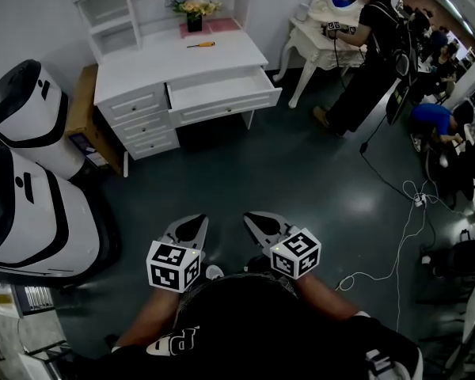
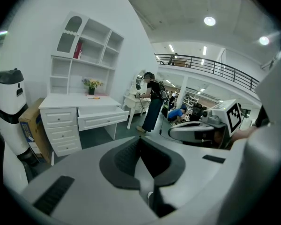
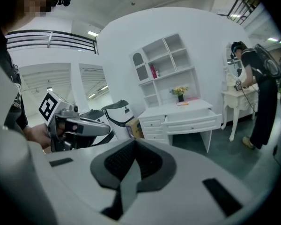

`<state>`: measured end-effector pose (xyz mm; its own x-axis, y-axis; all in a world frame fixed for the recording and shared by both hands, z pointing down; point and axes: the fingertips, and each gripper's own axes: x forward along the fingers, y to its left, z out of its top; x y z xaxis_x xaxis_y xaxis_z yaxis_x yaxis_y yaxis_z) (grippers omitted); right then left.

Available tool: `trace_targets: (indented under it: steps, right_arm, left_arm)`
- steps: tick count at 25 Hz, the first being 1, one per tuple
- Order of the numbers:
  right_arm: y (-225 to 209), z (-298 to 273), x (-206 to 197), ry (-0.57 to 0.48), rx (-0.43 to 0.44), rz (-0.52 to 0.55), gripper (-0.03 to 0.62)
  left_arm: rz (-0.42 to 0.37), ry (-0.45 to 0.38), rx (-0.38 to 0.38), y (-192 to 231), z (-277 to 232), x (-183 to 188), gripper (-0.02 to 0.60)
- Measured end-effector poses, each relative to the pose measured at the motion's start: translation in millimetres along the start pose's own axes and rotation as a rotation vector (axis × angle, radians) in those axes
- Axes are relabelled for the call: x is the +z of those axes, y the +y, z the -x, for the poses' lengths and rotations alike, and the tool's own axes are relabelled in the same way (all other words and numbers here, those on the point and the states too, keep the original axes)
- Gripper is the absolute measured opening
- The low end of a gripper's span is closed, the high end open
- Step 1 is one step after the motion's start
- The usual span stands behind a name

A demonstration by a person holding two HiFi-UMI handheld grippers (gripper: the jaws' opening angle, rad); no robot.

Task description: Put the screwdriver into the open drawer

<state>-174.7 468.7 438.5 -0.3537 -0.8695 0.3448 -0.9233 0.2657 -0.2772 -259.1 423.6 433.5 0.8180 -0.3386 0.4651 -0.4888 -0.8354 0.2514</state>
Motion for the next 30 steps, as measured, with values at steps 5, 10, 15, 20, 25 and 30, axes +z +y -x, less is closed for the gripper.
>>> trace_targets:
  steps: [5, 10, 15, 20, 25, 30]
  right_arm:
    - [11, -6, -11, 0.031, -0.025, 0.001, 0.009]
    - [15, -12, -14, 0.059, -0.026, 0.020, 0.009]
    - [10, -22, -12, 0.064, -0.007, 0.034, 0.009]
    - [10, -35, 2, 0.046, 0.018, 0.042, 0.009]
    - [5, -43, 5, 0.040, 0.031, 0.047, 0.009]
    - [-14, -45, 4, 0.044, 0.016, 0.015, 0.009]
  left_arm:
    - [0.011, -0.007, -0.013, 14, 8, -4, 0.011]
    - [0.036, -0.014, -0.025, 18, 9, -10, 0.011]
    - [0.043, -0.027, -0.007, 23, 2, -8, 0.011]
    - [0.055, -0.030, 0.008, 27, 3, -5, 0.011]
    - [0.062, -0.022, 0.020, 35, -4, -4, 0.012]
    - [0.054, -0.017, 0.006, 36, -19, 6, 0.011]
